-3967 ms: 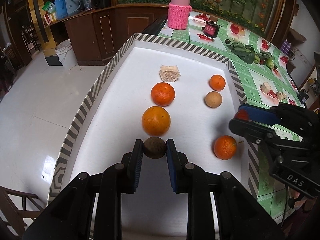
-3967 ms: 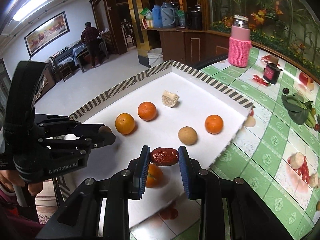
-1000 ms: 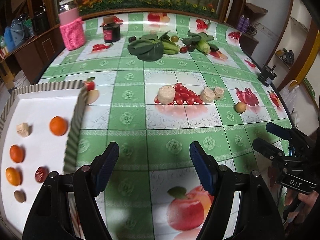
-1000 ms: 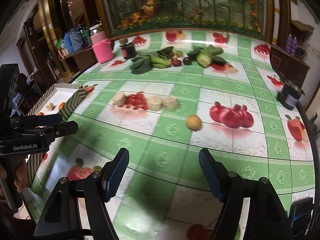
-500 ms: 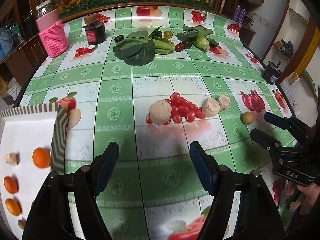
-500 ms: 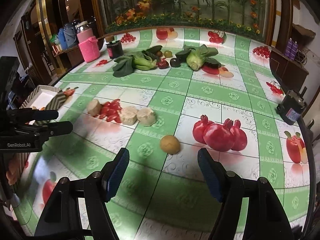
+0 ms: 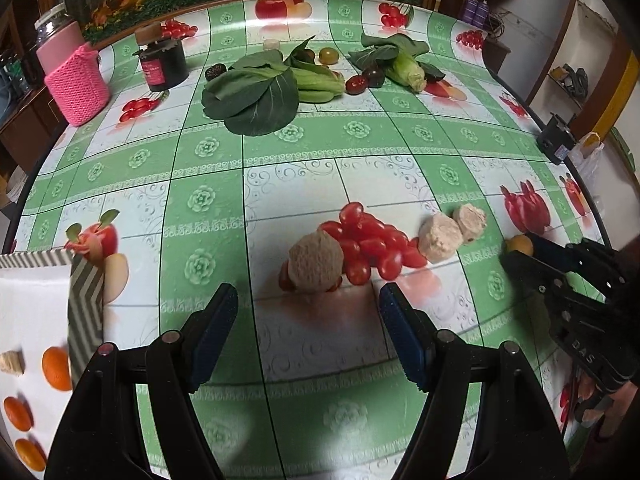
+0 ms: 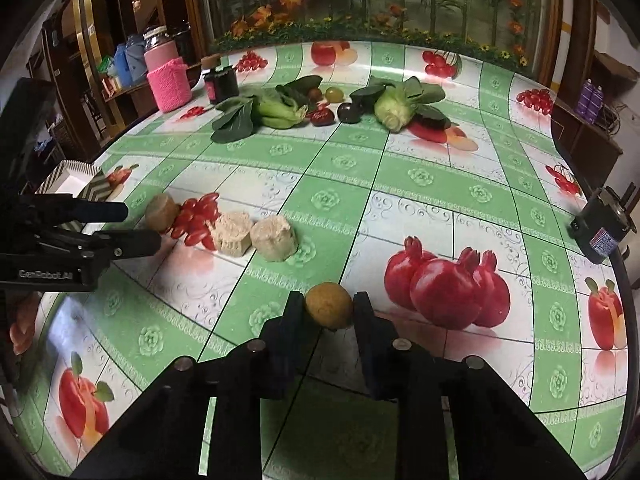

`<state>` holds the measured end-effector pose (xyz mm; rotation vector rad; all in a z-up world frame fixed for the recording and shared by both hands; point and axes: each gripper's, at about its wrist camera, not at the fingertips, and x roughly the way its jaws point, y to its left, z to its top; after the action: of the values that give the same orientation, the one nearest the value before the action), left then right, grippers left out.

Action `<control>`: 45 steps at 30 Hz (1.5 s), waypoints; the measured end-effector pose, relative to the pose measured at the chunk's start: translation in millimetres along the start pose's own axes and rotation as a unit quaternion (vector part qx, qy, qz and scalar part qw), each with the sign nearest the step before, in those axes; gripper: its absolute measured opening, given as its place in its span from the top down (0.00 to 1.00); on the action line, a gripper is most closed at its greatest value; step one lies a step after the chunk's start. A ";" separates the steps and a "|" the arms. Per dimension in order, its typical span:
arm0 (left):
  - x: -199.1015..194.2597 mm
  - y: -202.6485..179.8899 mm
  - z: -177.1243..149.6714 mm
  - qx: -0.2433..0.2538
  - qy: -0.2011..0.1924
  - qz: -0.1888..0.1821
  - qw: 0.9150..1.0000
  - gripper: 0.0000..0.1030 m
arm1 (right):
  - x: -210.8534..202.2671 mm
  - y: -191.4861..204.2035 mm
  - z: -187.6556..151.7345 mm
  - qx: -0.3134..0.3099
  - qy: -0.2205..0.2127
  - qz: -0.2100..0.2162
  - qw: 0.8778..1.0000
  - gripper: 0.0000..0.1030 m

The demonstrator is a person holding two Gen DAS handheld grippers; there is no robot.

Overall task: Organize fruits
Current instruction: 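Grasp a tan round fruit with the right tool while the left tool grasps a beige round bun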

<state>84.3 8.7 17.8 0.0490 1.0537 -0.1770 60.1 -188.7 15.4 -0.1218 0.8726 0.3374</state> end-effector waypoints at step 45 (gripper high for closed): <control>-115.9 39.0 -84.4 -0.019 -0.072 0.039 0.996 0.75 | -62.4 107.9 -31.0 -0.032 -0.035 0.084 0.995 0.75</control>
<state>-37.5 71.7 74.9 0.0418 0.9086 -0.0878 -36.1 -109.8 47.0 -0.0958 0.8045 0.5251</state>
